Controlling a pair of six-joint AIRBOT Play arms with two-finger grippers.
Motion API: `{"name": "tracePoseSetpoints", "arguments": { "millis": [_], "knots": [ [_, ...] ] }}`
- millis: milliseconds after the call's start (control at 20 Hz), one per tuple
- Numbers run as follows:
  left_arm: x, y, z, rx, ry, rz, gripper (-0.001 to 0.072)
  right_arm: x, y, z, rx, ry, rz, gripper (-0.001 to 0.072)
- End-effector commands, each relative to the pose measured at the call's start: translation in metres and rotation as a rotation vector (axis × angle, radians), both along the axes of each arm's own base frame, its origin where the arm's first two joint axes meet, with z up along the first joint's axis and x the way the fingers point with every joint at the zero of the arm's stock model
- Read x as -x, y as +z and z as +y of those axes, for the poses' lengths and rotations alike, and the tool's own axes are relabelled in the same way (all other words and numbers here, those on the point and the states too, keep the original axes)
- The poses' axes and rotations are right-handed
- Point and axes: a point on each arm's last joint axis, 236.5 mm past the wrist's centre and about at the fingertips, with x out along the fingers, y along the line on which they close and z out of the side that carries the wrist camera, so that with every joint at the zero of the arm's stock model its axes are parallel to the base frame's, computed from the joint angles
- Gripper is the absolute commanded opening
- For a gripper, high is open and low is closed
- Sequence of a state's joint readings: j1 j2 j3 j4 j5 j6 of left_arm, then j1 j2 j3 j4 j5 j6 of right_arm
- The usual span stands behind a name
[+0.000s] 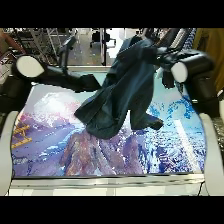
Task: Fold the clothes and pants, and hang the long-sleeved shirts on hangers.
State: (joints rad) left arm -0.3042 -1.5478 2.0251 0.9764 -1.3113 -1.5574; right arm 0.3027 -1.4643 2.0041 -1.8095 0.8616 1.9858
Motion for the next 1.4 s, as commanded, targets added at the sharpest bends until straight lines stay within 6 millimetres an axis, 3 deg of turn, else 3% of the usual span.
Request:
{"name": "tracePoseSetpoints", "arguments": {
  "millis": [0, 100, 300, 500, 700, 800, 900, 1050, 1150, 1250, 1350],
  "knots": [
    [0.014, -0.002, 0.033, -0.057, -0.022, 0.037, 0.0435, 0.045, 0.04, -0.091, 0.088, -0.252, -0.019, 0.0024],
    [0.012, -0.007, 0.047, -0.071, -0.006, 0.064, 0.0435, 0.088, 0.051, -0.155, 0.16, -0.433, 0.032, 0.0024],
    [0.016, -0.015, 0.057, -0.097, -0.008, 0.097, 0.0435, 0.199, 0.062, -0.283, 0.23, -0.831, 0.169, 0.0024],
    [0.022, -0.019, 0.058, -0.136, -0.069, 0.075, 0.0435, 0.297, 0.129, -0.366, 0.296, -1.148, -0.016, 0.0023],
    [0.019, -0.025, 0.067, -0.189, -0.067, 0.057, 0.0434, 0.38, 0.208, -0.415, 0.466, -1.399, -0.255, 0.0024],
    [0.018, -0.026, 0.068, -0.201, -0.079, 0.043, 0.0433, 0.421, 0.221, -0.44, 0.59, -1.531, -0.235, 0.0023],
    [0.021, -0.027, 0.068, -0.206, -0.086, 0.052, 0.0434, 0.467, 0.208, -0.475, 0.698, -1.678, -0.063, 0.0023],
    [0.031, -0.033, 0.07, -0.225, -0.112, 0.09, 0.0434, 0.515, 0.169, -0.518, 0.49, -1.786, -0.057, 0.0023],
    [0.038, -0.036, 0.071, -0.237, -0.129, 0.115, 0.0434, 0.54, 0.147, -0.527, 0.398, -1.846, -0.029, 0.0023],
    [0.038, -0.036, 0.071, -0.234, -0.131, 0.116, 0.0434, 0.551, 0.141, -0.524, 0.31, -1.887, -0.088, 0.0025],
    [0.04, -0.034, 0.067, -0.224, -0.139, 0.115, 0.0434, 0.536, 0.153, -0.518, 0.29, -1.823, -0.168, 0.0026]
  ]
}}
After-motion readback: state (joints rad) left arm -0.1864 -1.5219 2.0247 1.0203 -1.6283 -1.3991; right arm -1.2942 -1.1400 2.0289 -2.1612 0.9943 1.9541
